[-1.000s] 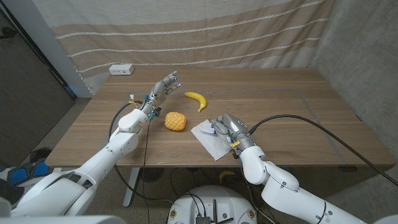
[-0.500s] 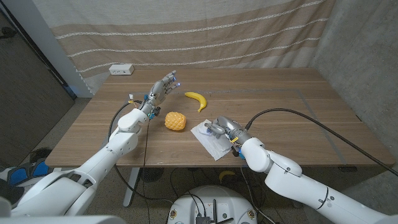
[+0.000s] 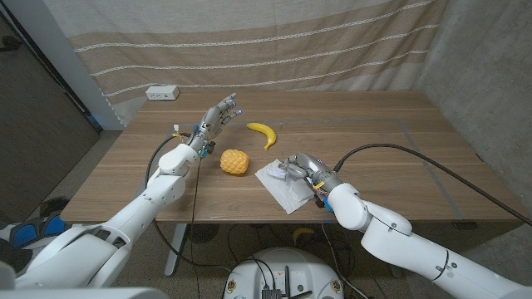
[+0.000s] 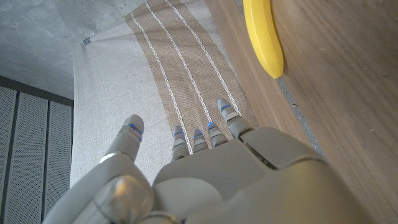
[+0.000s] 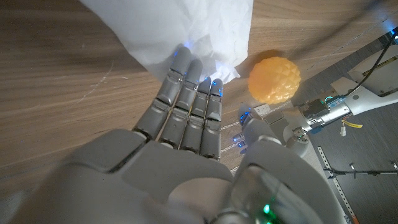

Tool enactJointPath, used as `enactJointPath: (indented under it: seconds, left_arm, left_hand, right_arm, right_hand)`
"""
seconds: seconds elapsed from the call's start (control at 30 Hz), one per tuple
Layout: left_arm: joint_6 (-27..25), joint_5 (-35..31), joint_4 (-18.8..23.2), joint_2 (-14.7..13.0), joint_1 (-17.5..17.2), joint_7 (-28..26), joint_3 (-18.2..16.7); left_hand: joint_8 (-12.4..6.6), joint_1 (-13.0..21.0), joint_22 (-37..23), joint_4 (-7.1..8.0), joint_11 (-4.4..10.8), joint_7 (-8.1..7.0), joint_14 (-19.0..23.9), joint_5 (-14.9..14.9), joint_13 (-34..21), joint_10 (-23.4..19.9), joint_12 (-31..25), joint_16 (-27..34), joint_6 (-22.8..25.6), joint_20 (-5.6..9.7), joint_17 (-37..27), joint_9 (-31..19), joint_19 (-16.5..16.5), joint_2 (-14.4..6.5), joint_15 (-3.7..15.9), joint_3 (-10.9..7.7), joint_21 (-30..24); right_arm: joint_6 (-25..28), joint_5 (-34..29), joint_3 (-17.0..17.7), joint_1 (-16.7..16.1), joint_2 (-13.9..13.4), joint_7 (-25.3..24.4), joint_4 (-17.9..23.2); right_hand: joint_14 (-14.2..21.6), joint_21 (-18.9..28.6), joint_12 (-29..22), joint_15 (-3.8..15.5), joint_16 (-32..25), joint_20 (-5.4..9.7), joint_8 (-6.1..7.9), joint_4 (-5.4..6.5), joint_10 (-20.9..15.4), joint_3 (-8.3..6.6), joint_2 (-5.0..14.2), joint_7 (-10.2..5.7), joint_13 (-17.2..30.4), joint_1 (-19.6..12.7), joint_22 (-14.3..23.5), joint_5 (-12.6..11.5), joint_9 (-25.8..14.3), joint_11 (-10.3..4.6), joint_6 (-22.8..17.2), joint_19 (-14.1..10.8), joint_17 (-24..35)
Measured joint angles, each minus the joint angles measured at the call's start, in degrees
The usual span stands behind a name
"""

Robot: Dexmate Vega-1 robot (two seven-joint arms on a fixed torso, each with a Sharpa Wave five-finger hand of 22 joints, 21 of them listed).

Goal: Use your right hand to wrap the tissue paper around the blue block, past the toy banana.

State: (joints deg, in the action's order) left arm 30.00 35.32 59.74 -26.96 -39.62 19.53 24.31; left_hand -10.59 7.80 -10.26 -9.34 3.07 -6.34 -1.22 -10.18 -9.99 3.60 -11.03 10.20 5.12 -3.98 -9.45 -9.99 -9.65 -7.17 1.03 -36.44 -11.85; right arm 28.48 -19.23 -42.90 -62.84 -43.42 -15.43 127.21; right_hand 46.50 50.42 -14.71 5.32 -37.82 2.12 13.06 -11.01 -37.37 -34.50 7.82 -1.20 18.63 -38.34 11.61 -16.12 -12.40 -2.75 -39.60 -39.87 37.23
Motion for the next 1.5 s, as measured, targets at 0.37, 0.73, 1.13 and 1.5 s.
enactJointPath:
  seconds: [0.37,0.73,1.13,1.5]
  left_arm:
    - [0.03,-0.37,-0.56,0.35,0.54,0.72,0.54]
    - [0.21,-1.11,0.04,0.15,0.65,0.76,0.94]
    - [0.32,-1.88,1.7,-0.44,0.09,-0.07,1.12]
    - [0.45,-2.25,3.05,-0.92,-0.45,-1.06,1.06]
  left_hand:
    - [0.0,0.0,0.0,0.0,0.0,0.0,0.0,0.0,0.0,0.0,0.0,0.0,0.0,0.0,0.0,0.0,0.0,0.0,0.0,0.0,0.0]
    - [0.0,0.0,0.0,0.11,0.0,0.0,0.22,0.0,0.0,0.0,0.0,0.0,0.0,0.0,0.0,0.0,0.0,0.0,0.21,0.1,0.0]
    - [0.0,0.0,0.0,0.15,0.0,0.0,0.21,0.0,0.0,0.0,0.0,0.0,0.0,0.0,0.0,0.0,0.0,0.0,0.21,0.15,0.0]
    - [0.0,-0.01,0.0,0.15,-0.32,-0.11,0.21,0.0,0.0,-0.32,0.0,0.0,0.53,0.0,0.0,0.0,0.0,0.0,0.21,0.15,0.0]
  right_arm:
    - [1.36,-12.11,-1.38,-3.98,-0.02,-6.55,0.3]
    - [7.94,-23.3,-2.82,-7.2,-0.07,-5.45,1.75]
    - [12.97,-30.45,-2.92,-10.76,-0.81,-2.05,3.73]
    - [16.38,-35.29,-2.6,-13.42,-1.09,0.76,4.97]
  right_hand:
    - [-17.89,-0.8,2.41,-2.4,7.67,0.11,0.0,-0.05,7.78,0.12,-7.56,-1.93,1.2,-11.25,-0.43,-0.34,-0.26,-2.29,0.83,14.17,0.14]
    - [-24.4,-1.49,3.29,-2.87,10.22,0.34,0.36,0.01,10.92,1.57,-9.54,-3.95,1.19,-16.95,-0.96,1.07,-0.26,-3.64,0.21,17.8,-0.61]
    - [-26.69,-1.48,3.69,-2.85,10.77,0.33,0.36,1.29,13.88,5.73,-12.86,-5.8,1.03,-16.48,-1.23,4.74,-0.53,-4.36,0.15,18.43,-0.9]
    - [-31.14,-2.33,4.08,-2.99,12.83,0.32,0.79,0.89,18.32,6.75,-11.5,-9.74,0.5,-20.12,-1.22,5.54,-0.52,-5.87,-0.22,20.48,-1.41]
